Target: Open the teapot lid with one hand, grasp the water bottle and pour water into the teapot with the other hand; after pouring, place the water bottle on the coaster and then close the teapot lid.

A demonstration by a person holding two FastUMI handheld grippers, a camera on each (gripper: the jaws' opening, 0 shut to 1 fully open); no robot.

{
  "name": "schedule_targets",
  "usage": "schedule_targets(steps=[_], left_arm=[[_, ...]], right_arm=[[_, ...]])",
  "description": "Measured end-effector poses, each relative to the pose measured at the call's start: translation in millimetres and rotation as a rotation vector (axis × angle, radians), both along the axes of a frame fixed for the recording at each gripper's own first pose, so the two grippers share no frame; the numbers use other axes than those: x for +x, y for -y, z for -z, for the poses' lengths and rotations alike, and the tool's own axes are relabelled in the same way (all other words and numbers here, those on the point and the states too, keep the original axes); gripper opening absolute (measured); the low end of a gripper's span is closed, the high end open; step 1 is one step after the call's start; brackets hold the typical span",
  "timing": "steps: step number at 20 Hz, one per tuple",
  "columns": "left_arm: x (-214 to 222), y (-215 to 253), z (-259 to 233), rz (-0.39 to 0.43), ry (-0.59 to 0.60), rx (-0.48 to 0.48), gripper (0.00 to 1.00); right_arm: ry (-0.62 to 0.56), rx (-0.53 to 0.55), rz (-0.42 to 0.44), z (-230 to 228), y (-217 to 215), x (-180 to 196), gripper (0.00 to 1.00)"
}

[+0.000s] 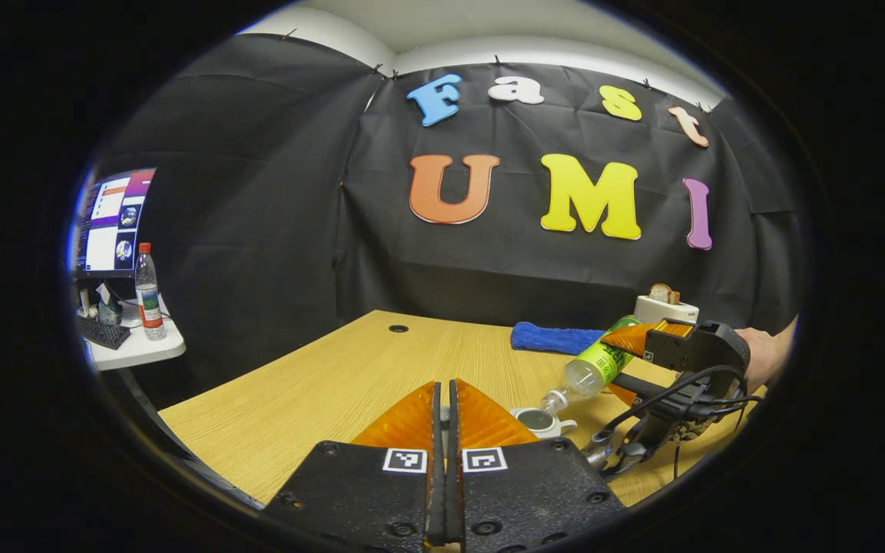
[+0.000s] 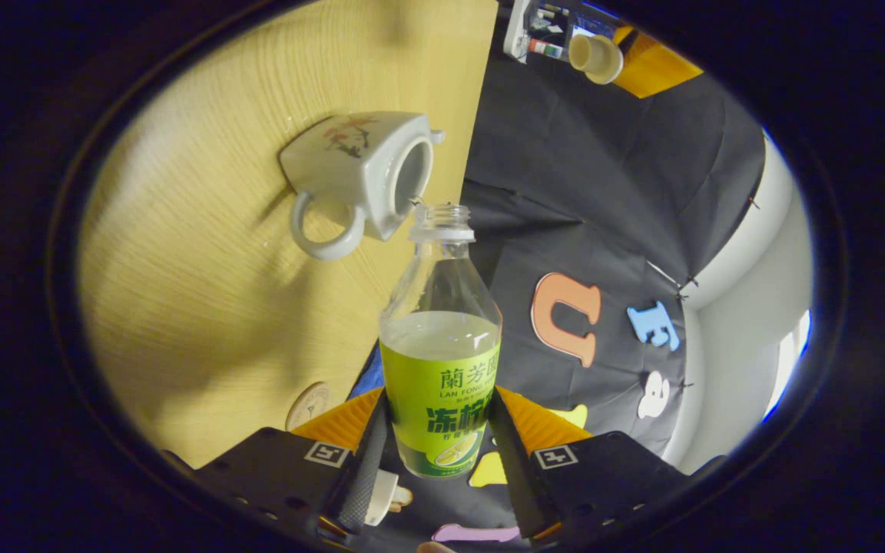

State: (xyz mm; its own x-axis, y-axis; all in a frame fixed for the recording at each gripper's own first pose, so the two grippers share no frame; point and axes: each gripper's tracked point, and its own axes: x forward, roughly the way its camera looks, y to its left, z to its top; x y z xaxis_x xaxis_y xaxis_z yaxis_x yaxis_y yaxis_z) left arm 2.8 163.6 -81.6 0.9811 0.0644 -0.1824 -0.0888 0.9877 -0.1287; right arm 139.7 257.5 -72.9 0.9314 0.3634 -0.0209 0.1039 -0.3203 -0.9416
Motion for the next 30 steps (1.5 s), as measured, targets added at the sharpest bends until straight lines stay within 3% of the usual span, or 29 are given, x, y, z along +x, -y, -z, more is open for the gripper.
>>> schedule_targets(steps=[20, 30], left_arm=[[-3, -7, 1, -0.005, -0.003, -0.013, 0.02], [-3, -8, 3, -0.003, -0.008, -0.014, 0.02]], right_arm=[[0.153, -0.173, -0.08, -26, -13, -2, 0.72], [0.183, -0.207, -0.089, -29, -15, -3, 0.72]])
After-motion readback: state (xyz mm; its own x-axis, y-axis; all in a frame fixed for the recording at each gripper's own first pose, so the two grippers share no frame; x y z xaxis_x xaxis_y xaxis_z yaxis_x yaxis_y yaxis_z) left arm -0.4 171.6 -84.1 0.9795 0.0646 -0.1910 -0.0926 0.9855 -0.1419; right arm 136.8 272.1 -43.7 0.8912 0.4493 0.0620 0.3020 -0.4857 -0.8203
